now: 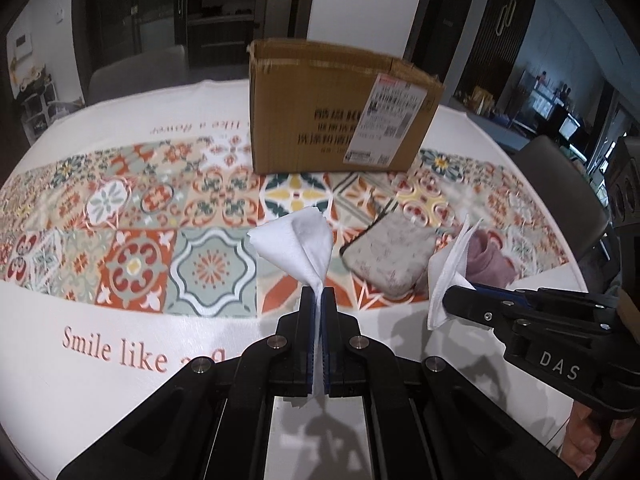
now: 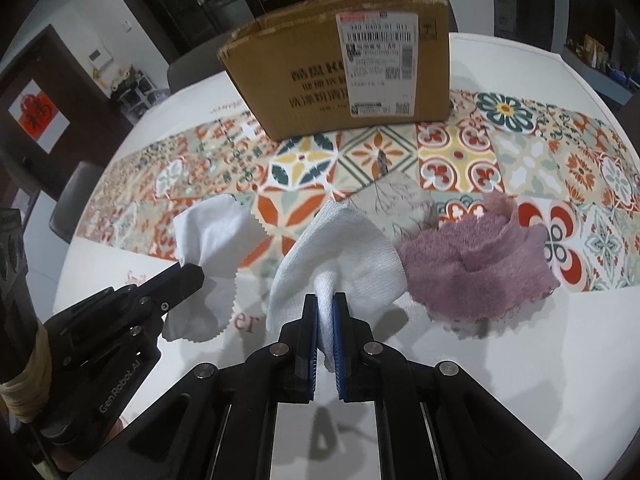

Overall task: Organize soft objects
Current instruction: 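Lift and carry both white cloths with both tools over the box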

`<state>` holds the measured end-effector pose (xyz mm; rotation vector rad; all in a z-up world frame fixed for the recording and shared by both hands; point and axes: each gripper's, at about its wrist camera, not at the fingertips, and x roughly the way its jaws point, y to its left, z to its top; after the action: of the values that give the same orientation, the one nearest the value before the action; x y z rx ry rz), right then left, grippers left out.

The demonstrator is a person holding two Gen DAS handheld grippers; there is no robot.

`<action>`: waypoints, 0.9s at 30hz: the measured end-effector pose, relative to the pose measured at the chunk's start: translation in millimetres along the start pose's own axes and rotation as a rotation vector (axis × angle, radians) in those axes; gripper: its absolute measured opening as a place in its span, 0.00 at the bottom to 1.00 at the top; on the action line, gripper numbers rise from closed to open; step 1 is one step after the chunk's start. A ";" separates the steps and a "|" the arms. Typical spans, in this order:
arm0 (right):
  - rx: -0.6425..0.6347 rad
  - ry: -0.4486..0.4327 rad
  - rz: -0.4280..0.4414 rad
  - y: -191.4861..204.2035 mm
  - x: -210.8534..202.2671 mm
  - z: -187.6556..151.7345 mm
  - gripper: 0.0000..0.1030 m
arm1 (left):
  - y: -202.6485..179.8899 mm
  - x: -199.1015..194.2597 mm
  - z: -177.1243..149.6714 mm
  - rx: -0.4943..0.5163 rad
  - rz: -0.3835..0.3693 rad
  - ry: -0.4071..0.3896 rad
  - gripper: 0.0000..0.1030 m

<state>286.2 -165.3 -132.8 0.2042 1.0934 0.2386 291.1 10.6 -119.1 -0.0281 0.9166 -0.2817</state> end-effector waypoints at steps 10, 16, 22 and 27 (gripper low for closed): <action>-0.018 -0.123 0.016 8.8 -35.7 22.2 0.08 | -6.5 -32.0 28.8 0.016 -0.013 -0.123 0.05; -0.028 -0.195 0.024 12.4 -57.0 35.6 0.08 | -11.0 -46.1 44.2 0.021 -0.025 -0.182 0.05; -0.034 -0.261 0.036 15.6 -74.9 48.8 0.08 | -14.2 -58.8 62.4 0.026 -0.031 -0.245 0.05; -0.040 -0.313 0.046 17.6 -87.0 63.1 0.08 | -16.0 -66.9 79.4 0.034 -0.028 -0.298 0.05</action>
<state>302.9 -176.7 -25.8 0.2232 0.7739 0.2601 311.4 4.5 -16.2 -0.0505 0.6155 -0.3097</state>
